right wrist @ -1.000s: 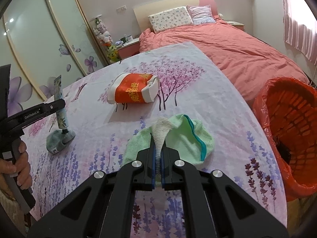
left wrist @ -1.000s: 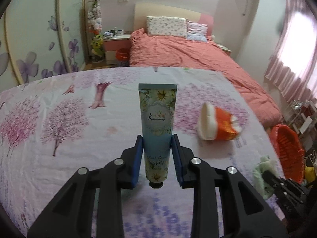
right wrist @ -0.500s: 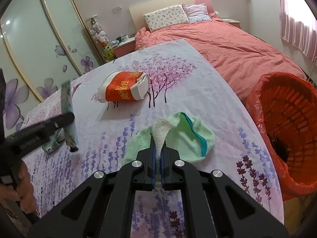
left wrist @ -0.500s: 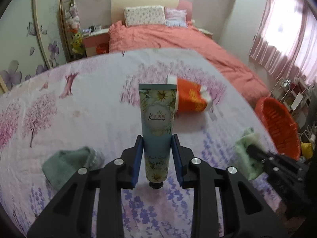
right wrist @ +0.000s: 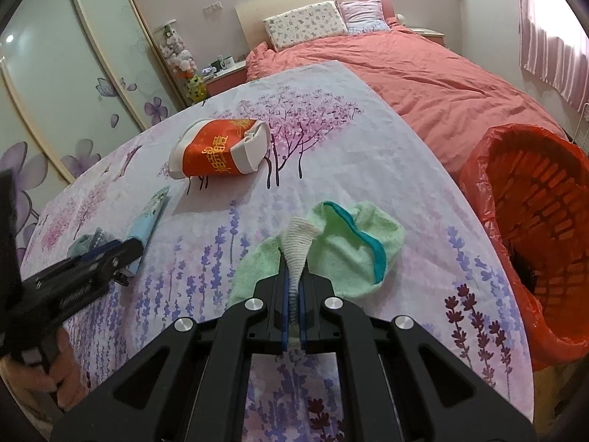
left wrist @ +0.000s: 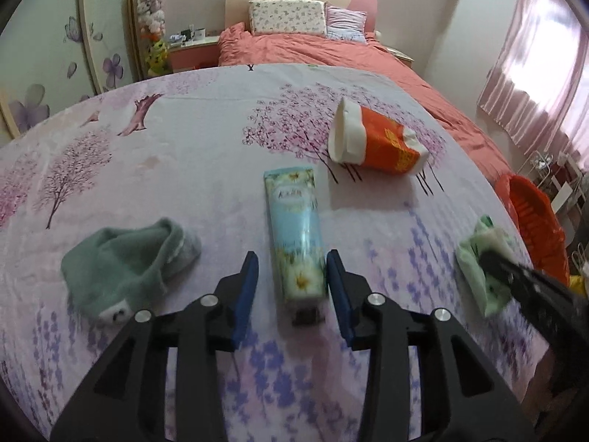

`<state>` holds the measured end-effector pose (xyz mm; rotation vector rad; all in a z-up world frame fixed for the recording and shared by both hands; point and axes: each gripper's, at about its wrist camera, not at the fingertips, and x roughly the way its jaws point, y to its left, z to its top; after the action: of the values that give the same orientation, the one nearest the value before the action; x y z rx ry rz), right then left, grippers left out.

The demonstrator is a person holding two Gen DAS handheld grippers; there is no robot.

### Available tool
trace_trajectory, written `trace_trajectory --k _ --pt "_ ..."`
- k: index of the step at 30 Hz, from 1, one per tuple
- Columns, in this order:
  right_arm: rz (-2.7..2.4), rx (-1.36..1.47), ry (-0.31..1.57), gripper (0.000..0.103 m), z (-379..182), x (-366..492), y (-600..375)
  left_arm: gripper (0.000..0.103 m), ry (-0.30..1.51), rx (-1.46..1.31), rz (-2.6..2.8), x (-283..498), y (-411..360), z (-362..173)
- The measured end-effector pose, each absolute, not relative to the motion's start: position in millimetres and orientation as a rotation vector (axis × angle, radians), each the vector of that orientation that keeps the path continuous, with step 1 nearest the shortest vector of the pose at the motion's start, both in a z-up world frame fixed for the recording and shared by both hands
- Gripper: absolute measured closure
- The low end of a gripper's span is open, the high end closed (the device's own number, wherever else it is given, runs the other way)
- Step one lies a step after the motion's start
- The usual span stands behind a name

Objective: Collect trash
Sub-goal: 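Carry the tube and green sock into the orange basket and open both tools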

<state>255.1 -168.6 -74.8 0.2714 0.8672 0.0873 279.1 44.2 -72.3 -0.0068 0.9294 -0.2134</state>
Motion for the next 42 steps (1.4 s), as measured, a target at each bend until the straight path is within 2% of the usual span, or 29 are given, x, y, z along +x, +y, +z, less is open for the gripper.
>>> trace_trajectory --k 5,6,8,14,24,31,42 --pt "0.082 0.262 0.876 0.099 -76 255 -166 0.065 0.917 0.03 -0.189 274 37 -77" --pt "0.082 0.262 0.876 0.099 -76 255 -166 0.071 0.915 0.03 -0.184 275 36 -77" --pt "0.082 0.265 0.876 0.099 -75 255 -167 0.076 0.911 0.024 -0.179 277 35 -77" --pt "0.087 0.274 0.834 0.099 -62 250 -169 0.077 0.894 0.008 -0.186 278 38 -68" --pt "0.088 0.331 0.705 0.099 -18 228 -195 0.077 0.752 -0.003 -0.257 256 24 0" --pt "0.036 0.363 0.58 0.099 14 202 -232 0.077 0.653 0.015 -0.372 229 -21 43" --pt "-0.111 0.358 0.436 0.099 37 165 -291 0.077 0.617 0.047 -0.544 209 -108 61"
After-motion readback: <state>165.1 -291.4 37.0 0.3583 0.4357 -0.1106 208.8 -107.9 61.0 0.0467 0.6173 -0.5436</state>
